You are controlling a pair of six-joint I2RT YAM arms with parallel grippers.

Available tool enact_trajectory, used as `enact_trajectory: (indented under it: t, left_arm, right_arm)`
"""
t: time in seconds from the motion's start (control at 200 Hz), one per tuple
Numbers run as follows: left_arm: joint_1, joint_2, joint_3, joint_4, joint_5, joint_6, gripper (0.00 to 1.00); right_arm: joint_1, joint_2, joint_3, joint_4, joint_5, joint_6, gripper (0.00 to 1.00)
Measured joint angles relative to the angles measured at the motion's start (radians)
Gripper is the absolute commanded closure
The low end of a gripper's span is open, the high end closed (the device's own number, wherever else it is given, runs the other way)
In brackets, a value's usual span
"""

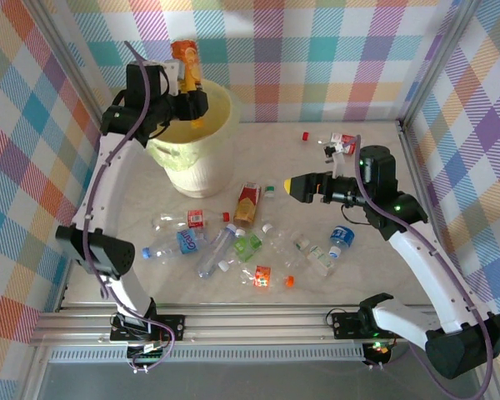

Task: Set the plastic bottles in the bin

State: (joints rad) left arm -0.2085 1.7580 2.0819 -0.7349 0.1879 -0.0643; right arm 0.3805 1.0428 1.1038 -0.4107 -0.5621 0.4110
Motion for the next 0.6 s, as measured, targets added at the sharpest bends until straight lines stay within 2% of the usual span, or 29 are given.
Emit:
enact_trajectory:
  t: [0.3, 0.605]
  left_arm:
    - [0.022, 0.144, 0.048, -0.054, -0.070, 0.079, 0.33]
    - [0.022, 0.154, -0.005, -0.074, -0.079, 0.103, 0.30]
  right_arm:
    - [0.007, -0.005, -0.029, 0.000, 0.001, 0.004, 0.00]
    - [0.014, -0.004, -0.056, 0.011, 0.004, 0.022, 0.00]
